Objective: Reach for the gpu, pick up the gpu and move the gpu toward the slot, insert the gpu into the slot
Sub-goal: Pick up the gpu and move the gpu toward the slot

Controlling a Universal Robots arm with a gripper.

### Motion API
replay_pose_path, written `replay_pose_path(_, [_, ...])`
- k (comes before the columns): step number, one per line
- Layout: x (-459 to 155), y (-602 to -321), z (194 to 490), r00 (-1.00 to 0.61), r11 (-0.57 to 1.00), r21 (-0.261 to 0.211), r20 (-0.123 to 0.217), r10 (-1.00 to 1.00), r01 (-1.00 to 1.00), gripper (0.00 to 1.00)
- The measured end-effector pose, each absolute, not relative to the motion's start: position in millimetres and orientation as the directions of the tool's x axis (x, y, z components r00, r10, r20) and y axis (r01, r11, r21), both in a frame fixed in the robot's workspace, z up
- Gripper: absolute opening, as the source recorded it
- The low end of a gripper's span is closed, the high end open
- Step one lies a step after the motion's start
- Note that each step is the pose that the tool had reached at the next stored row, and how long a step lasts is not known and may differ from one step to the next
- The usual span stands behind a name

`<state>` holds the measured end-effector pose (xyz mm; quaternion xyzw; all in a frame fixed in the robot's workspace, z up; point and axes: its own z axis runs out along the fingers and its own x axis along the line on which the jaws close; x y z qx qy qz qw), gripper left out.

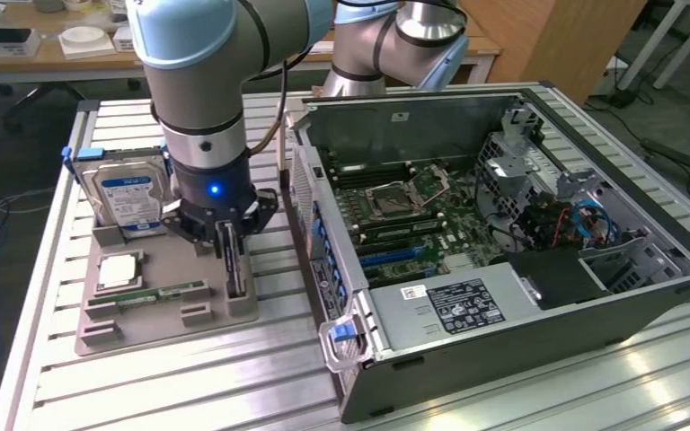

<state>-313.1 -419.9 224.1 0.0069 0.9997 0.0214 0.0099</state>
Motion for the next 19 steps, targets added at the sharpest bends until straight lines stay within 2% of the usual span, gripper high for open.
replay_pose_path(1, [-313.1,-419.9,224.1,-1.000,0.999,0.043,-0.019,0.014,0.013,0.35])
replay_pose_path(2, [-313.1,-419.9,224.1,-1.000,0.999,0.043,-0.019,0.014,0.013,0.28])
replay_pose_path(5, [-313.1,-419.9,224.1,-1.000,0.999,0.043,-0.019,0.014,0.013,0.26])
replay_pose_path(19, [-313.1,-419.9,228.6,-1.000,0.999,0.043,-0.020,0.014,0.014,0.26])
